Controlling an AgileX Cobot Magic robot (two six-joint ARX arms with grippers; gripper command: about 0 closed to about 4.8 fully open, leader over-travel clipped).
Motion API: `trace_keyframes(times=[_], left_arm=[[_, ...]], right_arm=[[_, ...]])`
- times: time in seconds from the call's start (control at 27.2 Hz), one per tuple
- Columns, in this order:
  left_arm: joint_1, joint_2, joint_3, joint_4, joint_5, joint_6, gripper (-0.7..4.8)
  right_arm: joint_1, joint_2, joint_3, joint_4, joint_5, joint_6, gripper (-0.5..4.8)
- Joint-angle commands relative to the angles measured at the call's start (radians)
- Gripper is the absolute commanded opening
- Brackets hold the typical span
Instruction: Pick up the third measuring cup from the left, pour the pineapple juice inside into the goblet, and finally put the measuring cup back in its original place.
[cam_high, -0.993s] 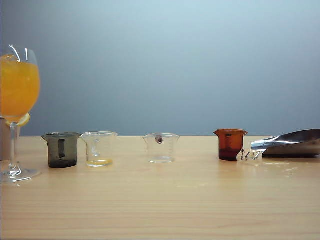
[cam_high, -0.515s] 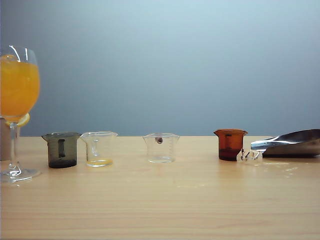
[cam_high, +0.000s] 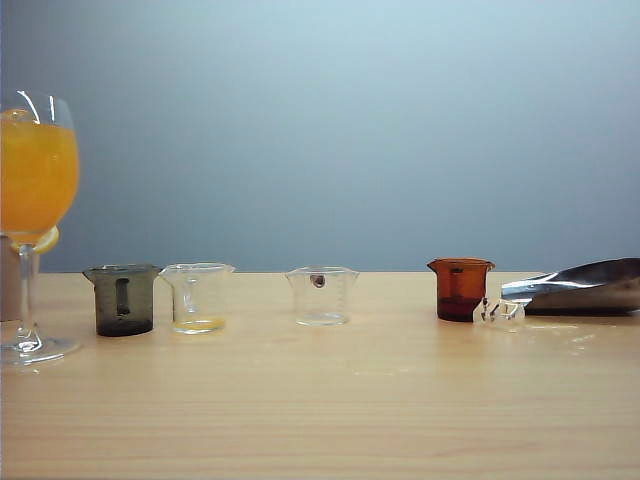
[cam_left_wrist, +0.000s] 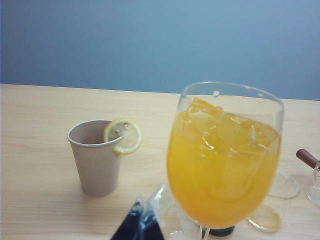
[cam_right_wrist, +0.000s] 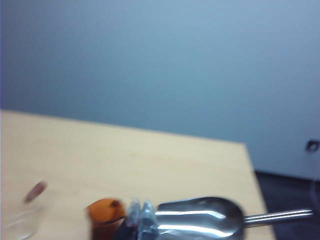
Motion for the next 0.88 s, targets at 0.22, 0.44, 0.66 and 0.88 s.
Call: trace_keyframes(times=[0.22, 0.44, 0.66, 0.88], left_arm=[[0.002, 0.000, 0.002, 0.012, 0.003, 0.004, -0.02], [0.002, 0.000, 0.002, 0.012, 0.003, 0.004, -0.02], [0.002, 0.000, 0.002, 0.013, 0.003, 0.004, -0.02], [0.002, 0.000, 0.002, 0.013, 0.003, 0.004, -0.02]], right_arm=[[-0.161, -0.126, -0.109, 0.004, -0.027, 0.002, -0.01], [-0.214, -0.180, -0.215, 0.026, -0.027, 0.008, -0.01], [-0.213, -0.180, -0.256, 0.043, -0.027, 0.060, -0.01], [-0.213, -0.180, -0.256, 0.040, -0.027, 0.058, -0.01]])
